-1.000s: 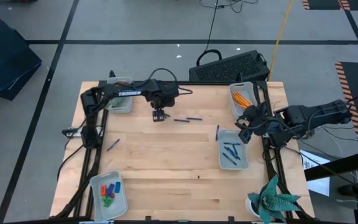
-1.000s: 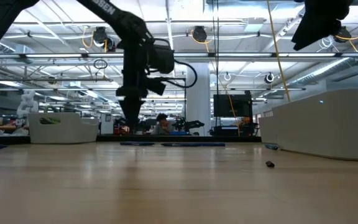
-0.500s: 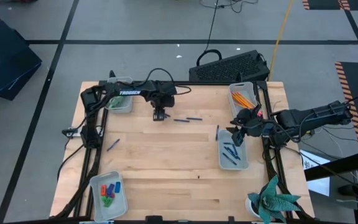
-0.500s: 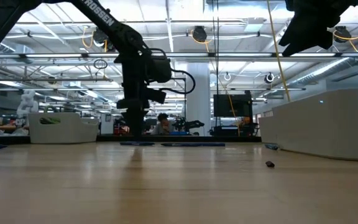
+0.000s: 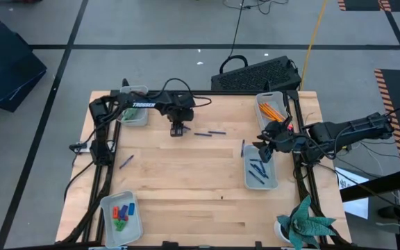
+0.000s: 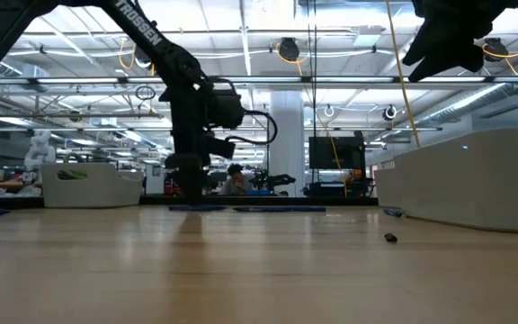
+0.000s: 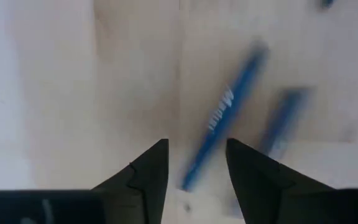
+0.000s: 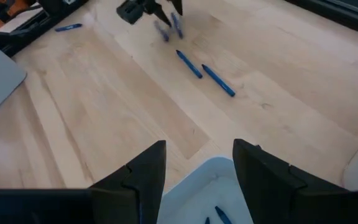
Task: Sort crayons/erasers/pens/pencils in bins
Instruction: Put the blue crayon into the middle right gray bin
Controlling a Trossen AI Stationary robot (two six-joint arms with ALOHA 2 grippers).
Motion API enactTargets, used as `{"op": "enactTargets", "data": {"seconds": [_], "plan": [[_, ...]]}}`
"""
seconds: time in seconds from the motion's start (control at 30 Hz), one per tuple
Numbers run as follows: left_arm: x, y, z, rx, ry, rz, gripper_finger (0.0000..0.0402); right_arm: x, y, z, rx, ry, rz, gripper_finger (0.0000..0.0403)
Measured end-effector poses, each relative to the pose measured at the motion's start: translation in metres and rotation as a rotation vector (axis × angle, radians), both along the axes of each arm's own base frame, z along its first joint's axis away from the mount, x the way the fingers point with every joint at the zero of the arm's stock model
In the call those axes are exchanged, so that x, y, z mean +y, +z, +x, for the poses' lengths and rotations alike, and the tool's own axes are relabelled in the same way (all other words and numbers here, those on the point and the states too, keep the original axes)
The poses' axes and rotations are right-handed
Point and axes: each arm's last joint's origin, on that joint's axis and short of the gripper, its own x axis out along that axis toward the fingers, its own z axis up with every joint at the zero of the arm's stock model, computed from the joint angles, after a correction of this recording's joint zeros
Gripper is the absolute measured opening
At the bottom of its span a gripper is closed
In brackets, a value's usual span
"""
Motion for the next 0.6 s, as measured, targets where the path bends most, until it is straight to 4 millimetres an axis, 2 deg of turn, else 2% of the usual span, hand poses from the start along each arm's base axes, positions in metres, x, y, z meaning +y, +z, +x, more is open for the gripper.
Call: {"op": "enactTargets", "data": {"seconds": [0.4,0.5,0.6], "plan": [[-0.0038,-0.0053,-0.0006,-0.013,0.058,-0.018,0.0155,0.0022,0.0029,0.0035,-0.042,0.035,0.048,0.018],[-0.0043,-0.0057,-0.0011,-0.016,0.144,-0.04,0.0119,0.0022,0.003,0.0036,-0.048,0.023,0.062,0.018],[-0.0047,-0.0061,-0.0008,-0.025,0.211,-0.055,0.0064,0.0023,0.0033,0.0039,-0.055,0.019,0.068,0.018]]}}
